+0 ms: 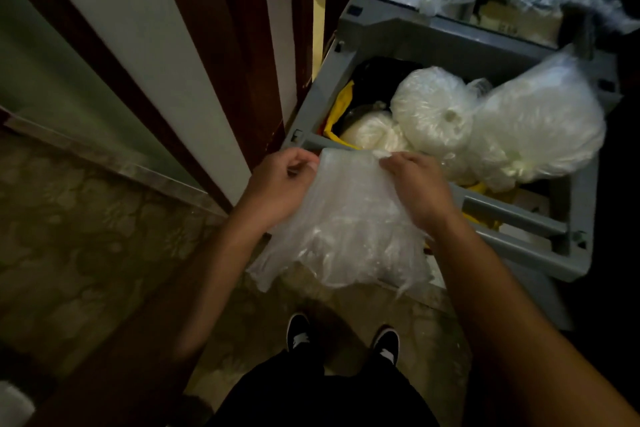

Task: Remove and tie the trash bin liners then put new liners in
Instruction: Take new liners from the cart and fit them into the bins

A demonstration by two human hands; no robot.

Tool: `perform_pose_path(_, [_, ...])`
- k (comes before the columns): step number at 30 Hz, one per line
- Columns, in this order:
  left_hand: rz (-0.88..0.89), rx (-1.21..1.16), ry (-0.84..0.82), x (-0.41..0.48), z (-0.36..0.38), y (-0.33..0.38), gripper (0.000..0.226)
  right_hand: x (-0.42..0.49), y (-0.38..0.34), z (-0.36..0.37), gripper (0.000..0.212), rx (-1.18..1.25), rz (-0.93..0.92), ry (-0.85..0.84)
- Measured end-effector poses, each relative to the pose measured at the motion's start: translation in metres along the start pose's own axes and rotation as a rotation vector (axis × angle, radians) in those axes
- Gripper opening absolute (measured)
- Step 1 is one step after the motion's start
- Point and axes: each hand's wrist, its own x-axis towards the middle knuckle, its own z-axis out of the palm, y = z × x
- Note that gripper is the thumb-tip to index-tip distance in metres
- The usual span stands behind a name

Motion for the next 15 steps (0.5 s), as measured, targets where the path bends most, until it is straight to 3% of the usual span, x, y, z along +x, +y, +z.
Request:
perform_pose_path(4, [-0.161,-0.056,0.057,0.009,0.010,0.020,0.022,0.000,0.005,-0.015,0.022,-0.279,-0.106,-0.011])
perform_pose_path(7, [-0.279,-0.160,-0.044,0.006,0.013,0.036,0.037,-0.002,0.004,-0.021,0.017,-0.217,-0.090,-0.053])
perform_pose_path(9, [-0.370,-0.241,-0.064,0.001,0.015,0.046,0.028,-0.004,0.002,-0.024,0.012,-0.180,-0.083,-0.097])
perform_pose_path(12, [-0.319,-0.173,-0.049,0.001,0.016,0.053,0.021,-0.012,-0.002,-0.030,0.014,-0.152,-0.091,-0.212])
perform_pose_path(15, [-0.256,-0.128,-0.016,0.006,0.011,0.067,0.032,-0.021,-0.004,-0.029,0.018,-0.016,-0.167,-0.288])
